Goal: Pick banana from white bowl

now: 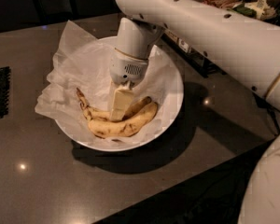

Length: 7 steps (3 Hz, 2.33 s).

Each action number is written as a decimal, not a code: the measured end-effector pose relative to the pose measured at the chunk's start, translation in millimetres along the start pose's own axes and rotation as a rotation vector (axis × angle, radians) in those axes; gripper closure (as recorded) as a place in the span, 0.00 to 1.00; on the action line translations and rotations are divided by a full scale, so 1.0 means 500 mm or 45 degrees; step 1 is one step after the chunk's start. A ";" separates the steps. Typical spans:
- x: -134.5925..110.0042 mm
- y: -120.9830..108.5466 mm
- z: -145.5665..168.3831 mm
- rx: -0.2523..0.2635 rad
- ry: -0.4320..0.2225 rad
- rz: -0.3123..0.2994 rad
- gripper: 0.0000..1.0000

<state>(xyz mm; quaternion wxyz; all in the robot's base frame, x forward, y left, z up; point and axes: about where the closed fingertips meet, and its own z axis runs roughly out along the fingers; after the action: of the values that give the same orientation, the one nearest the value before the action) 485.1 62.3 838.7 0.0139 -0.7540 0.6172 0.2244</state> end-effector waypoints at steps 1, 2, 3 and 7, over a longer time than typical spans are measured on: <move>0.000 0.000 0.000 0.000 0.000 0.000 0.25; -0.004 -0.011 0.008 0.007 -0.013 0.007 0.25; -0.007 -0.017 0.016 0.022 -0.046 0.020 0.48; 0.003 -0.010 0.007 0.077 -0.078 0.057 1.00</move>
Offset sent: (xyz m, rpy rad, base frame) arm 0.0021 0.0023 -0.0085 -0.0022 0.0212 -0.0097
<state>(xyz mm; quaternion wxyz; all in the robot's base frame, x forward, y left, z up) 489.1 63.2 833.6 0.0506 -0.7320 0.6396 0.2290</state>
